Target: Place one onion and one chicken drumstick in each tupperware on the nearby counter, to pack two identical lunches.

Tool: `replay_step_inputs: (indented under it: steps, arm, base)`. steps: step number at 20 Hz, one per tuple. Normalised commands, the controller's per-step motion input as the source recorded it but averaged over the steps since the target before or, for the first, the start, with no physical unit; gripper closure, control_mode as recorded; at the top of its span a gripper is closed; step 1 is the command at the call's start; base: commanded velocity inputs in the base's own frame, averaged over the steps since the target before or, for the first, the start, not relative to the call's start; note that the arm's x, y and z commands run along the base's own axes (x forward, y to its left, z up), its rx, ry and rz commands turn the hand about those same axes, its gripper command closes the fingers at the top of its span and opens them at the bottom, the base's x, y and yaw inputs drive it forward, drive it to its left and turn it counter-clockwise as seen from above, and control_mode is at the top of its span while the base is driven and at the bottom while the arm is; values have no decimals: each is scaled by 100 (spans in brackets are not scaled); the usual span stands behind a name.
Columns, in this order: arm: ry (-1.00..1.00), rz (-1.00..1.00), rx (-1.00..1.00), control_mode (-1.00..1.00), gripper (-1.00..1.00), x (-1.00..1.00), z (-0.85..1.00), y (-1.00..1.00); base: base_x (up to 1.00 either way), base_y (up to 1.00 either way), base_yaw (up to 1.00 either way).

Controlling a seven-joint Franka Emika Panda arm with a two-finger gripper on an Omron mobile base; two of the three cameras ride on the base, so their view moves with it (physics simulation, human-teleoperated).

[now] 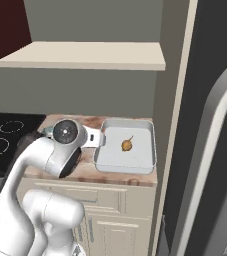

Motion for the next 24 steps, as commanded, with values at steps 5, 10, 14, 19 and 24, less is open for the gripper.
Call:
replay_step_inputs:
  steps: [5, 10, 14, 19, 24]
  arm:
    - [4, 0, -2, -100, -100, -100, 48, 39]
    - [19, 0, -14, -100, -100, -92, 55, 34]
    - [21, 0, -16, -100, -100, -86, 11, 13]
    - [4, 1, -6, 100, -100, -40, 0, 0]
    - [0, 0, 0, 100, -100, 0, 0, 0]
  base:
    - [0, 0, 0]
    - [0, 0, 0]
    - [0, 0, 0]
    - [-60, -5, 2]
    - [-100, -60, 2]
